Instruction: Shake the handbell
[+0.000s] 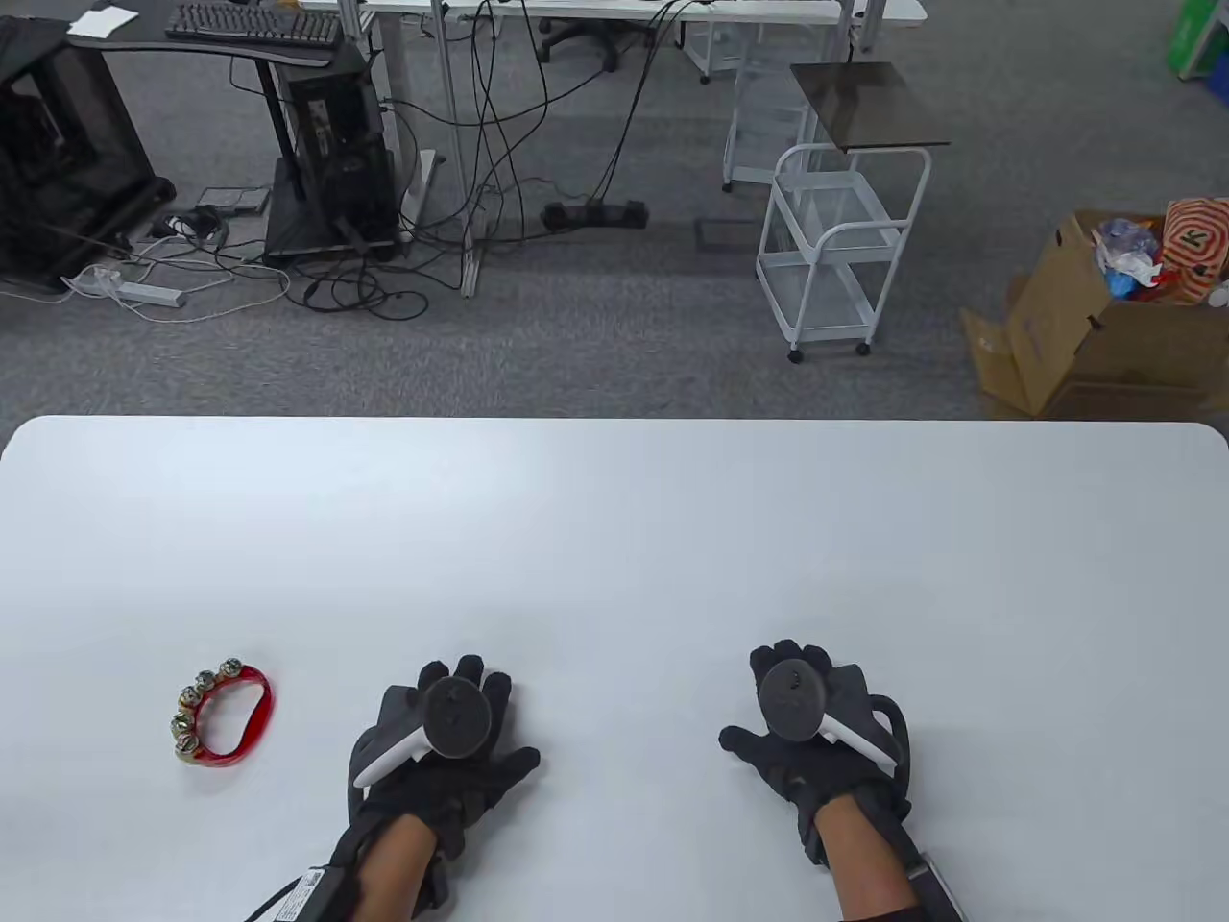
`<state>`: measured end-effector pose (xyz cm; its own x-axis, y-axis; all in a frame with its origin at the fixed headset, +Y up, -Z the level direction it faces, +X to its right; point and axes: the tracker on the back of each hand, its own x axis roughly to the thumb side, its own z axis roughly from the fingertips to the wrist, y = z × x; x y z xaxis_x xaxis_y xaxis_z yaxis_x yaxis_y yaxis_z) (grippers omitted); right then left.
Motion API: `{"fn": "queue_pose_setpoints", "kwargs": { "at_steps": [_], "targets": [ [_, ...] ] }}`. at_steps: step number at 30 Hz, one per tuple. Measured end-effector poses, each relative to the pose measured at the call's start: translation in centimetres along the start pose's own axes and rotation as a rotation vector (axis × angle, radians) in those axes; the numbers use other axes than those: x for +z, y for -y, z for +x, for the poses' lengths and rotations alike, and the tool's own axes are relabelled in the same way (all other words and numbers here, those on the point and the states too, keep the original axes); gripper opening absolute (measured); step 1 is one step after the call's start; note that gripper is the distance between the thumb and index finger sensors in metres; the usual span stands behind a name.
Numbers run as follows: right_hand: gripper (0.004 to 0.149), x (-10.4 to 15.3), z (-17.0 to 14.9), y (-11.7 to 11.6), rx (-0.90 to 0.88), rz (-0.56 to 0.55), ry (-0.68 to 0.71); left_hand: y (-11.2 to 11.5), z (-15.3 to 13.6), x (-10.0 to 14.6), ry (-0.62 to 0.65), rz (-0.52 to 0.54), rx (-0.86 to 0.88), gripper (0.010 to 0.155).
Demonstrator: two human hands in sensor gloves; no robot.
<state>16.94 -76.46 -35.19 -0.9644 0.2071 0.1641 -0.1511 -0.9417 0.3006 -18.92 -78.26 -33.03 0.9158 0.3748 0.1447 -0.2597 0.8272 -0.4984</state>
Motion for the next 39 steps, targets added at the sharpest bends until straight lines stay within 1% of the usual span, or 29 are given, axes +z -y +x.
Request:
{"fn": "queue_pose_setpoints", "kwargs": {
  "at_steps": [4,9,14,24,28,30,34,36,39],
  "targets": [
    [0.092,0.2,0.3,-0.2,0.033,0.006,0.006,-0.1,0.2,0.1,0.009,0.006,0.002,0.088],
    [0.092,0.8,0.6,0.1,0.038,-0.028,0.031,-0.1,0.2,0.1,0.006,0.002,0.0,0.088],
    [0.093,1.1,0.8,0.3,0.046,-0.038,0.04,-0.3,0.3,0.4,0.008,0.026,-0.005,0.089],
    [0.092,1.0,0.8,0.2,0.037,-0.036,0.053,-0.4,0.2,0.4,0.007,0.026,0.006,0.089],
    [0.092,1.0,0.8,0.2,0.026,-0.031,0.057,-0.7,0.0,0.6,-0.004,0.056,0.015,0.089],
    [0.092,1.0,0.9,0.2,0.023,-0.03,0.058,-1.2,-0.3,0.9,-0.017,0.09,0.029,0.089],
    [0.092,1.0,0.8,0.2,-0.008,-0.027,0.068,-3.0,-2.0,2.4,-0.109,0.171,0.051,0.094],
    [0.092,1.1,0.8,0.3,-0.034,-0.032,0.074,-4.2,-4.1,3.4,-0.206,0.223,0.102,0.1],
    [0.092,1.2,0.8,0.4,-0.032,-0.039,0.081,-4.8,-7.0,4.3,-0.34,0.281,0.213,0.104]
  ]
}}
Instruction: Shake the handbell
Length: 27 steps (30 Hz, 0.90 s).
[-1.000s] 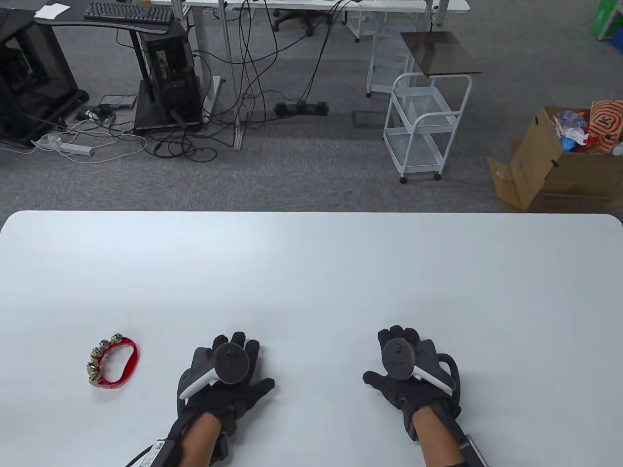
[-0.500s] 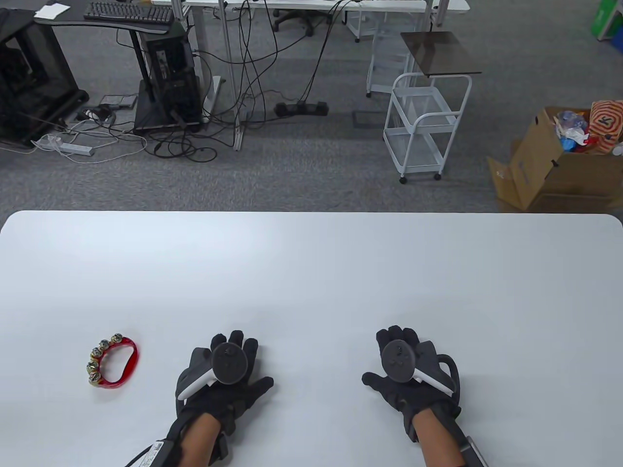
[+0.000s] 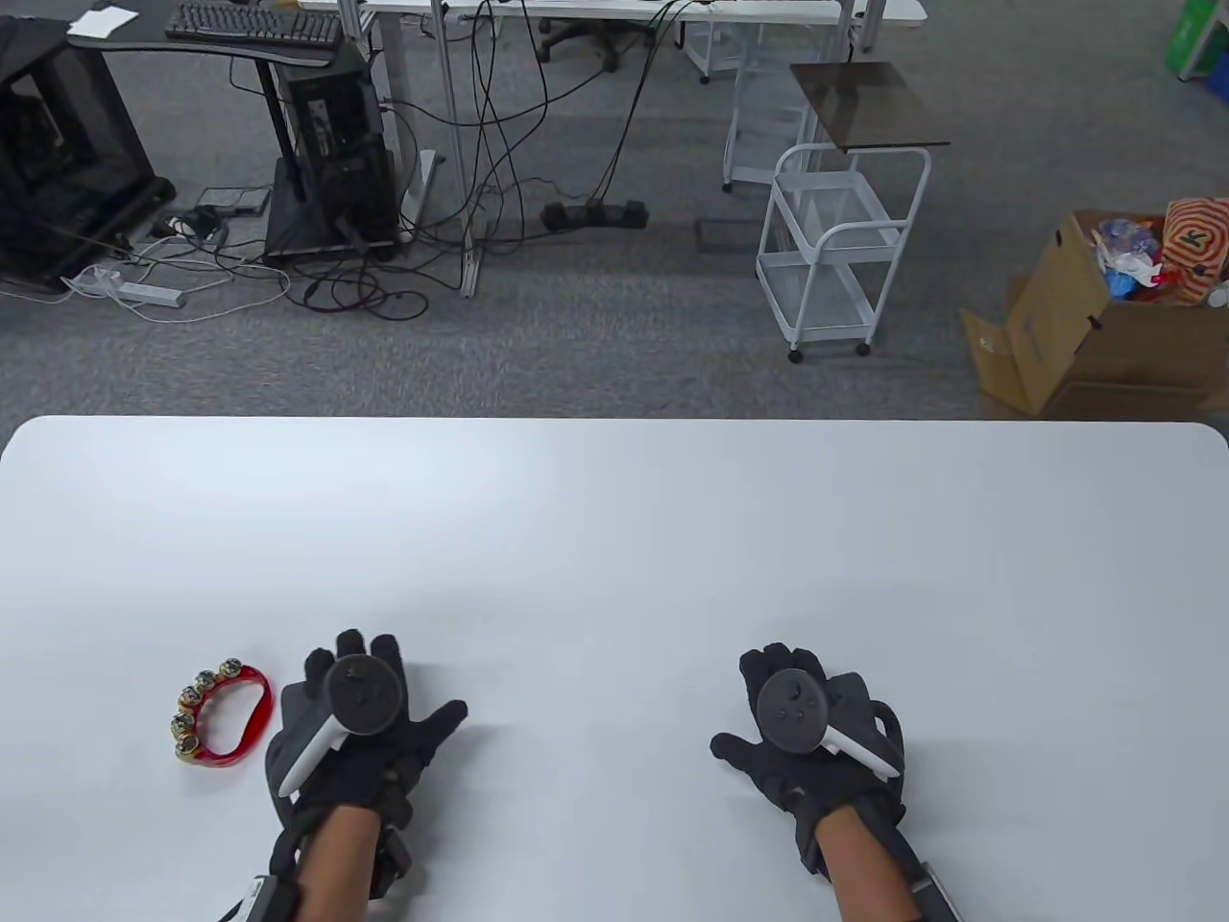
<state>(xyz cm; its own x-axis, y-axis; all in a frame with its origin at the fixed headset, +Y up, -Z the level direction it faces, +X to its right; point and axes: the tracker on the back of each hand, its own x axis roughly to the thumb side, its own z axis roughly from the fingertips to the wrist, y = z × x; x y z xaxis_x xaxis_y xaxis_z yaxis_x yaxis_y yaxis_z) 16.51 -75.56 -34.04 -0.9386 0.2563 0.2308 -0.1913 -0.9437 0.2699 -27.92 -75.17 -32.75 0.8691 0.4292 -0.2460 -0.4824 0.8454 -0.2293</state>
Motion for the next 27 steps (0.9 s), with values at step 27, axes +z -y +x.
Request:
{"fn": "queue_pose_setpoints", "kwargs": {
  "at_steps": [27],
  "targets": [
    [0.089,0.6,-0.4,0.6,-0.048,-0.046,0.024,-1.1,-4.5,0.1,-0.475,0.247,-0.046,0.077]
  ]
}}
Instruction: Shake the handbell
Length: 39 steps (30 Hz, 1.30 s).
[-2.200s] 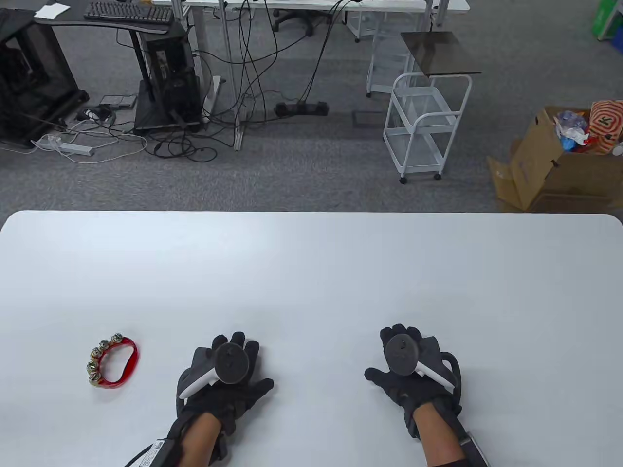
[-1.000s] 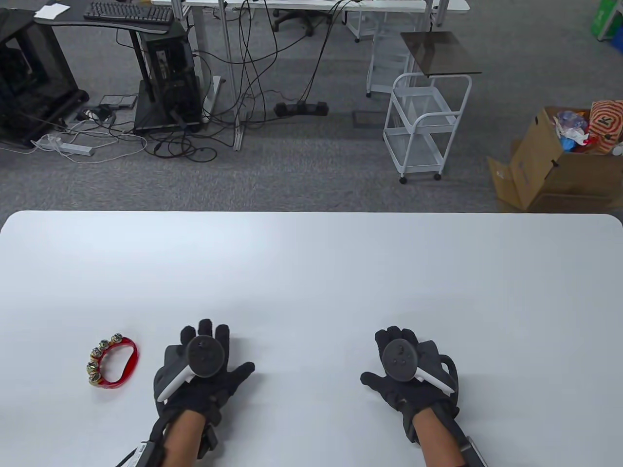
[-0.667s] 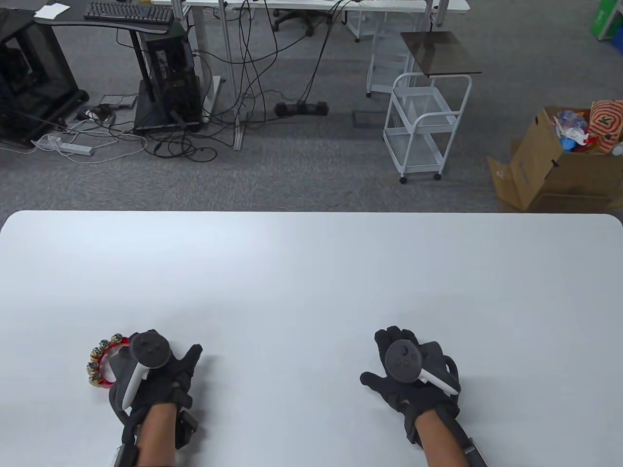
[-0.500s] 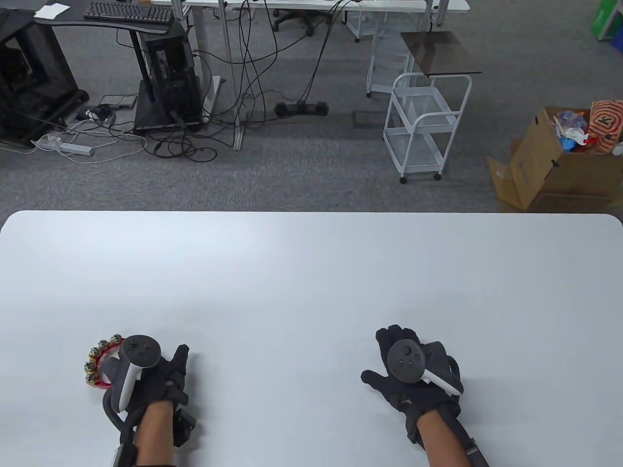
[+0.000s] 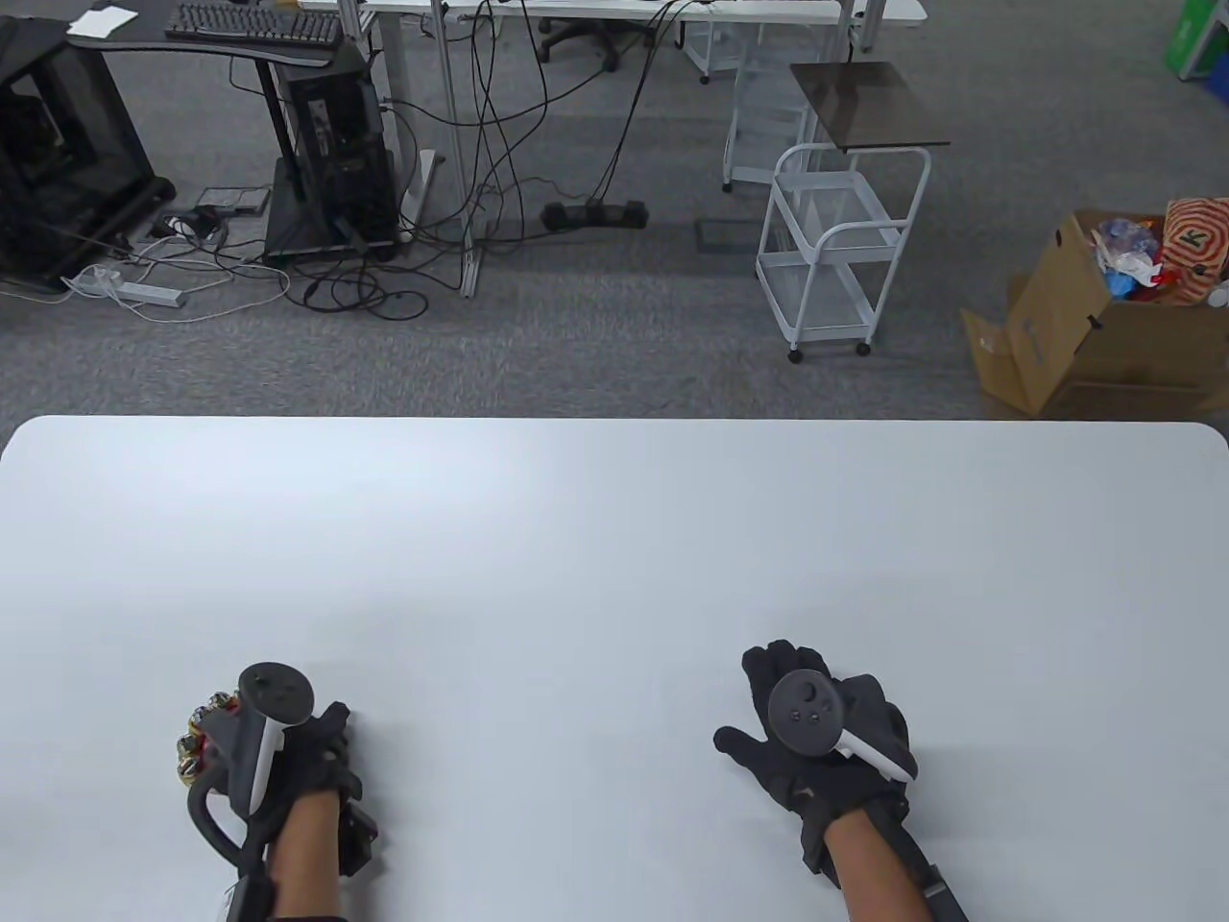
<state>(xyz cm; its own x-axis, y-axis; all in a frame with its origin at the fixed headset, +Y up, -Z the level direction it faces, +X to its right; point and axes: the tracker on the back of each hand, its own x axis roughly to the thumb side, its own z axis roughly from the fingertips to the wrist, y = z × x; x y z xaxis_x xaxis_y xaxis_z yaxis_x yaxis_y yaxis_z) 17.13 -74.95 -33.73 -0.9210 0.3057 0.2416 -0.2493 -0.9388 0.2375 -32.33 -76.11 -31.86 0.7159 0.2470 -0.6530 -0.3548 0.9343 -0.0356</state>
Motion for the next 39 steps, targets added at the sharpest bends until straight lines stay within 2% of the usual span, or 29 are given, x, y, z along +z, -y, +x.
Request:
{"fn": "queue_pose_setpoints", "kwargs": {
  "at_steps": [7,9,16,23,27,31,33,35,36,37,39],
  "targets": [
    [0.089,0.0,0.0,-0.2,0.002,0.01,-0.005,-0.2,0.5,0.4,-0.009,0.116,-0.075,0.05],
    [0.089,0.0,0.0,-0.1,0.002,0.005,-0.003,-0.1,1.0,0.8,0.012,0.151,-0.118,0.038],
    [0.087,0.0,-0.1,-0.2,0.011,-0.013,0.0,0.3,1.6,1.3,0.043,0.185,-0.15,0.04],
    [0.086,0.1,-0.2,0.2,0.004,-0.039,0.002,-0.1,1.4,1.2,0.129,0.206,-0.032,0.046],
    [0.086,0.0,-0.2,0.1,0.004,-0.03,-0.002,-0.7,1.1,1.2,0.19,0.205,0.104,0.048],
    [0.085,0.0,0.0,0.0,0.011,-0.033,0.001,-1.3,0.5,1.2,0.337,0.187,0.385,0.047],
    [0.085,0.0,-0.1,0.0,0.009,-0.034,-0.001,-1.2,0.4,1.1,0.449,0.113,0.59,0.043],
    [0.085,0.0,-0.1,0.0,0.006,-0.034,-0.005,-1.0,0.7,1.1,0.658,0.036,0.774,0.047],
    [0.085,0.0,-0.1,0.1,0.007,-0.034,-0.008,-0.9,1.0,1.1,0.715,-0.029,0.849,0.048],
    [0.085,0.0,-0.1,0.1,0.008,-0.035,-0.01,-0.5,1.2,1.6,0.638,-0.124,0.949,0.048],
    [0.084,0.0,-0.1,0.1,0.01,-0.033,-0.017,0.2,1.9,2.4,0.635,-0.227,1.11,0.048]
  ]
}}
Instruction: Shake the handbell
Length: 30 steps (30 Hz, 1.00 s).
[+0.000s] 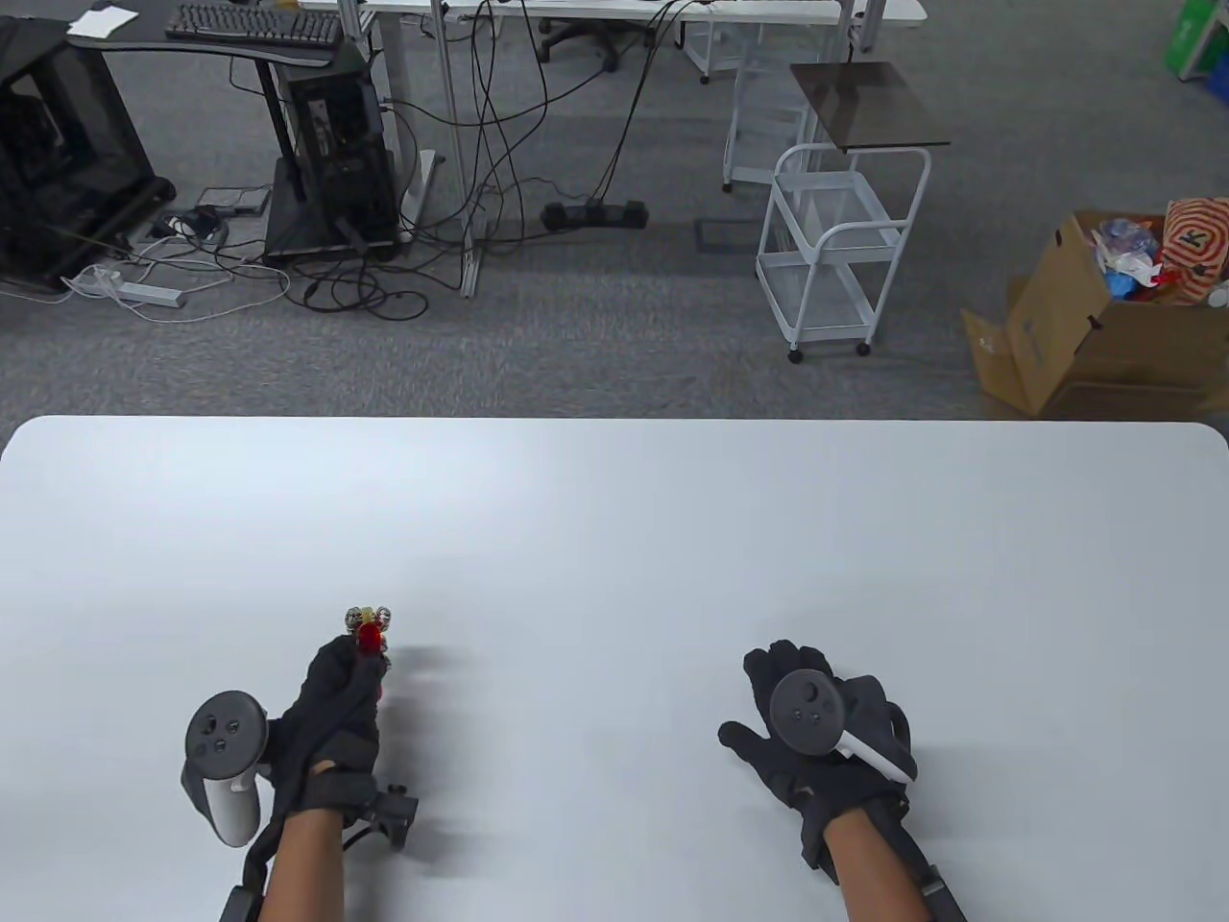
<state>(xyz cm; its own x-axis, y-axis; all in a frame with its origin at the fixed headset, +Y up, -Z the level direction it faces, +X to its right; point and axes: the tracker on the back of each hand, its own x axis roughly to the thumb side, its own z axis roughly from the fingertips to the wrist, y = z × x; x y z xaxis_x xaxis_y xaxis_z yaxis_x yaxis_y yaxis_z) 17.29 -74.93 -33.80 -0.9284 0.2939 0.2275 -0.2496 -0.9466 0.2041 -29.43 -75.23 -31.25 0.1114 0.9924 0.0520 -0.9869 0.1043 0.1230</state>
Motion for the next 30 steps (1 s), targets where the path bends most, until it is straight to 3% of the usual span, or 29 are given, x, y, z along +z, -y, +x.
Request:
{"fn": "queue_pose_setpoints", "kwargs": {
  "at_steps": [3,7,16,18,21,22,24,26,28,30],
  "targets": [
    [0.084,0.0,0.0,0.1,0.023,-0.003,-0.008,2.1,0.3,0.4,0.004,-0.123,0.011,0.048],
    [0.084,0.1,0.0,0.2,0.034,-0.004,-0.014,4.0,0.5,0.7,-0.001,-0.2,0.032,0.048],
    [0.085,-0.1,0.2,0.0,0.051,0.017,-0.022,4.0,0.1,0.1,-0.04,-0.195,0.033,0.048],
    [0.085,-0.2,0.3,-0.1,0.05,0.019,-0.021,4.0,2.9,0.7,0.097,-0.163,0.036,0.048],
    [0.085,-0.2,0.5,0.2,0.05,0.008,-0.014,3.8,10.3,4.1,0.601,-0.109,-0.004,0.048],
    [0.085,-0.1,0.6,0.3,0.053,0.001,-0.01,3.7,12.2,5.6,0.693,-0.056,-0.021,0.048],
    [0.085,-0.1,0.6,0.3,0.055,0.0,-0.009,3.7,12.6,6.0,0.72,-0.028,0.003,0.049],
    [0.085,-0.2,0.6,0.2,0.055,0.005,-0.013,4.1,9.6,4.0,0.541,-0.074,0.021,0.049],
    [0.085,-0.3,0.5,-0.1,0.051,0.02,-0.017,4.7,3.9,1.7,0.278,-0.115,0.048,0.048],
    [0.085,-0.3,0.5,-0.2,0.052,0.025,-0.024,4.9,0.6,1.0,0.106,-0.103,0.083,0.047]
  ]
}}
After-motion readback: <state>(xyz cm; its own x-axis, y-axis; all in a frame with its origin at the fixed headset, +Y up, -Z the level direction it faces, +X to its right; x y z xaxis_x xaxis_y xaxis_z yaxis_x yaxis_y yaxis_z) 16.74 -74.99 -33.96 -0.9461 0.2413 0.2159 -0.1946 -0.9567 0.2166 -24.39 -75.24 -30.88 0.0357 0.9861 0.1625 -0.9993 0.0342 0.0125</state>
